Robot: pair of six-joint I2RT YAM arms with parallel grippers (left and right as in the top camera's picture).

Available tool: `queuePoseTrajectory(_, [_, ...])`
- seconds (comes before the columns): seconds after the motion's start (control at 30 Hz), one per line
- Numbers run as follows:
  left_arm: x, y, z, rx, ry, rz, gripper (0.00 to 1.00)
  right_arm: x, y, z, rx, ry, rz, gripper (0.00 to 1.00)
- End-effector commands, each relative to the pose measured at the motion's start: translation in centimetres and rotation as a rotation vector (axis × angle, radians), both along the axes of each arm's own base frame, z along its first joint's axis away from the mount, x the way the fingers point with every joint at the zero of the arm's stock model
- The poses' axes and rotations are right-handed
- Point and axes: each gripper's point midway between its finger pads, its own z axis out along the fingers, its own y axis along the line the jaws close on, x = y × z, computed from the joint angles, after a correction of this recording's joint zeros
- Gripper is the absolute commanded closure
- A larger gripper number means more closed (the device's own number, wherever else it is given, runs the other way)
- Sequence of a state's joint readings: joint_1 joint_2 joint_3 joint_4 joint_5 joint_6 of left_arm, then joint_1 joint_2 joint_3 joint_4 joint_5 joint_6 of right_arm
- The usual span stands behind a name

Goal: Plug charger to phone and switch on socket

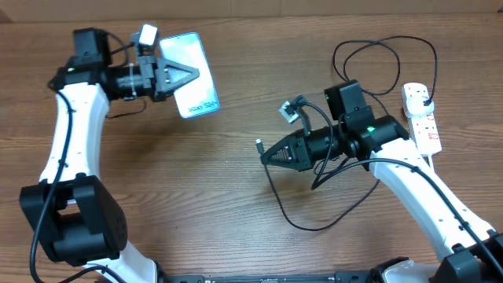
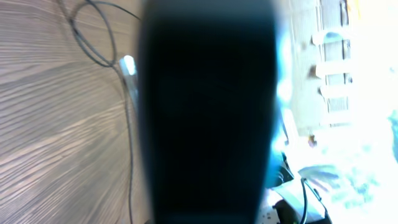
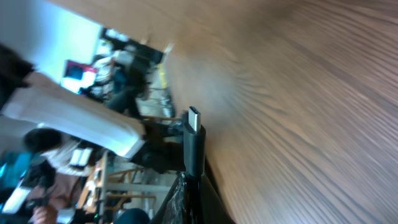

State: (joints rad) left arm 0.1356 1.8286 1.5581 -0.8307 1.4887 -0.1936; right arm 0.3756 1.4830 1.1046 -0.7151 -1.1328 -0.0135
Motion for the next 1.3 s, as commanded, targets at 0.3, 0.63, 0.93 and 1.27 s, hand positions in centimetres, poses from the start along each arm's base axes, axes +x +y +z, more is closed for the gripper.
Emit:
queuePoseTrajectory(0.3, [-0.3, -4.3, 3.8, -0.024, -0.006, -0.095, 0.96, 0.7, 2.3, 4.6, 0.149, 0.097, 0.011, 0.96])
queuePoseTrajectory(0.63, [0.1, -7.1, 5.2, -0.025, -0.016, -0.134, 0.95, 1.8, 2.6, 4.8, 0.144, 0.082, -0.035, 0.96])
queuePoseTrajectory(0.93, [-0.5, -8.4, 5.2, -0.026, 0.021, -0.161, 0.96, 2.2, 2.9, 6.3, 0.195, 0.036, -0.021, 0.96])
queuePoseTrajectory(1.27, [-1.3, -9.3, 5.3, -0.034, 0.030, -0.198, 0.96, 2.9, 3.0, 6.5, 0.195, 0.012, -0.048, 0.96])
